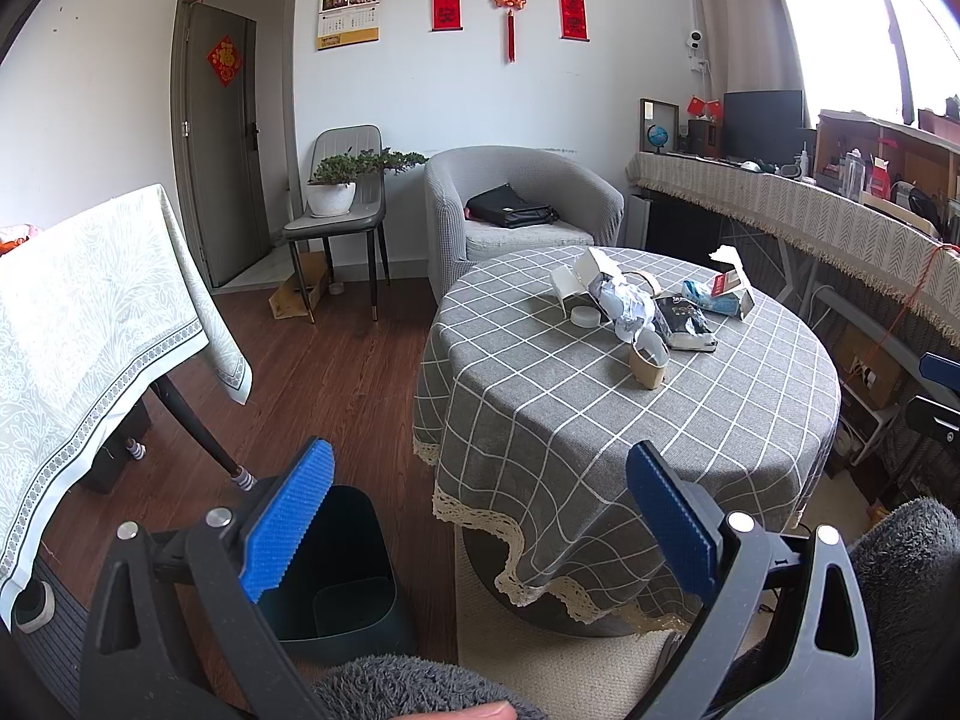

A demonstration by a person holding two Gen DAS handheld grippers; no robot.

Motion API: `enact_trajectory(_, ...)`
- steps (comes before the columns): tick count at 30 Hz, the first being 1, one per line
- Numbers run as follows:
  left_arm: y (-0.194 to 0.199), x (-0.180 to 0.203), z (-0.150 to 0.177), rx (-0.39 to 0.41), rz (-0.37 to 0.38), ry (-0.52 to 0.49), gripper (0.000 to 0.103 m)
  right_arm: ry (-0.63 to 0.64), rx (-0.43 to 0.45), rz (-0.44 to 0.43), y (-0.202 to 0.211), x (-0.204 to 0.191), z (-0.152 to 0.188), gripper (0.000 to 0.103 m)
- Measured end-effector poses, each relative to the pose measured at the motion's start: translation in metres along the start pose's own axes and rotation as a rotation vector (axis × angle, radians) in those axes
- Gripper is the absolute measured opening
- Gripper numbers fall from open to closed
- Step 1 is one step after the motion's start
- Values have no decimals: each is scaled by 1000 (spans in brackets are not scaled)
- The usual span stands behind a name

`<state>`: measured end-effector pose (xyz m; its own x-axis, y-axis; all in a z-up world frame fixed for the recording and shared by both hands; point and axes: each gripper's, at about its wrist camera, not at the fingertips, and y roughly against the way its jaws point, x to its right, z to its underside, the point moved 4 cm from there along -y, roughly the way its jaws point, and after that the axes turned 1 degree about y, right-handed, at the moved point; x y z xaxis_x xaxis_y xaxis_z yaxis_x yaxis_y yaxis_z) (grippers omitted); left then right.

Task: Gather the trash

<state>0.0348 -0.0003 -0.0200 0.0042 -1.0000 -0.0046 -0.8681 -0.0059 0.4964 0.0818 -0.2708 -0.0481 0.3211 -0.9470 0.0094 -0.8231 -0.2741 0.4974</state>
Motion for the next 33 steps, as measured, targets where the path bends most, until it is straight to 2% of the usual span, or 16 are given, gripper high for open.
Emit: enact_trajectory(33,0,0,0,-1,-2,1,100,16,-3,3,1,-1,0,100)
